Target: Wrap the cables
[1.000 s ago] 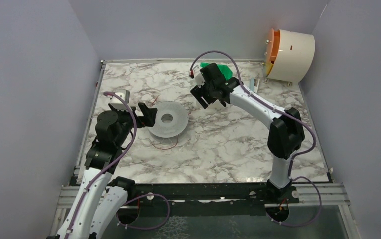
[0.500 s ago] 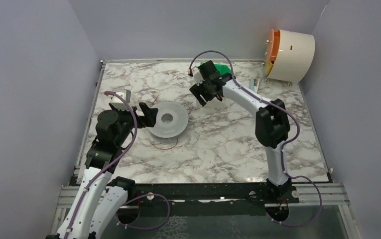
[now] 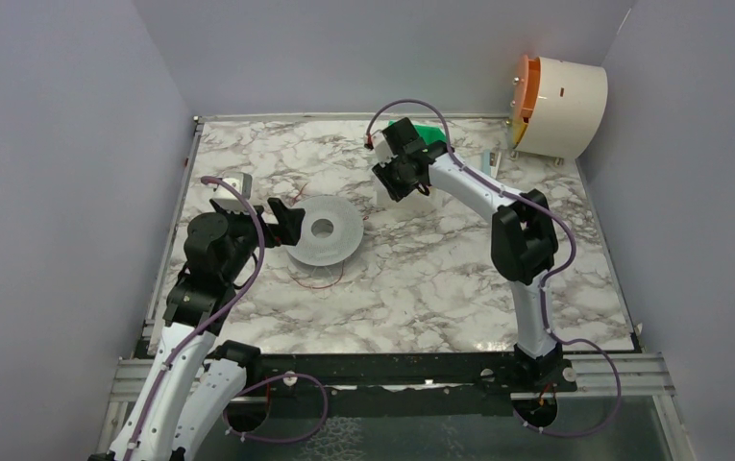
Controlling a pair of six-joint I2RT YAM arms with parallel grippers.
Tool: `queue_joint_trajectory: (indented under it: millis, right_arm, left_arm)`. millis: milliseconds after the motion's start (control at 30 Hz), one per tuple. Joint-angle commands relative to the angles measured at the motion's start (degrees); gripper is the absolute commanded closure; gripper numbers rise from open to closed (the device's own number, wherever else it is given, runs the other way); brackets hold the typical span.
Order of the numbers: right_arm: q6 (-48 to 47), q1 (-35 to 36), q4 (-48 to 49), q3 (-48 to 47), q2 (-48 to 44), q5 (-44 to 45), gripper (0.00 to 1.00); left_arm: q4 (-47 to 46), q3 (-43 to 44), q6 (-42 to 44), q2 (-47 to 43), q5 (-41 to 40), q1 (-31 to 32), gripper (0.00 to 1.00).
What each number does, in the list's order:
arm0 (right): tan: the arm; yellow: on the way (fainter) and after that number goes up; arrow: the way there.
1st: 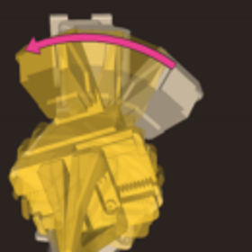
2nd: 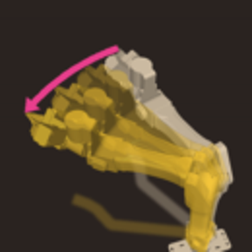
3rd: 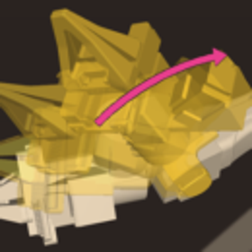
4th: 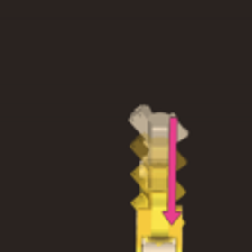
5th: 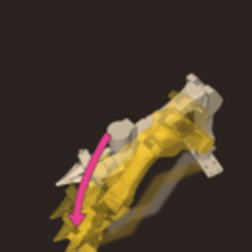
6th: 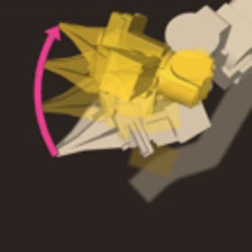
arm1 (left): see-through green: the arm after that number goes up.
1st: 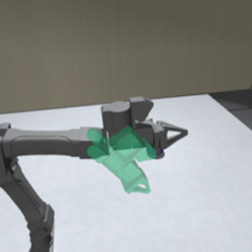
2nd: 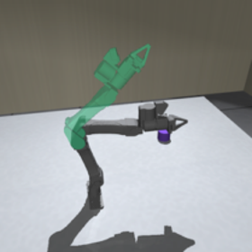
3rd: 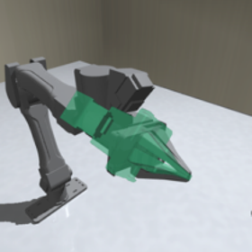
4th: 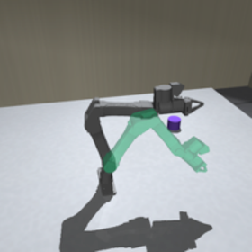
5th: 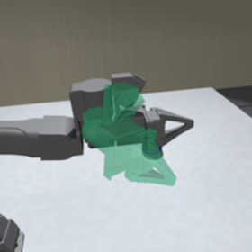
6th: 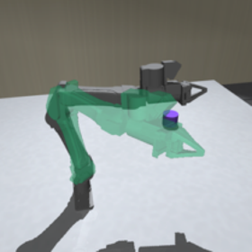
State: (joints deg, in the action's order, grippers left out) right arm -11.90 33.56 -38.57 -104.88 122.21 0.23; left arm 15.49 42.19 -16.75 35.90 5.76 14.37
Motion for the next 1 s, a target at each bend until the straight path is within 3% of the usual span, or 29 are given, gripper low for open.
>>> queue_joint_trajectory:
  millis: [0, 500, 967]
  right_arm:
    - [1.5, -0.1, -0.6, -0.1, 0.2, -2.7, 0.65]
    - [6.8, -0.1, 0.4, 0.9, -0.1, -3.3, 0.98]
    - [25.5, 0.6, 7.4, 7.6, -5.0, 3.7, 0.99]
  left_arm:
    - [-1.5, -0.4, -0.3, -0.8, 0.5, 0.3, 0.01]
    - [-1.2, -0.4, -0.4, -1.1, 0.5, 0.2, 0.01]
    - [-1.2, -0.4, -0.4, -1.4, 0.5, 0.3, 0.01]
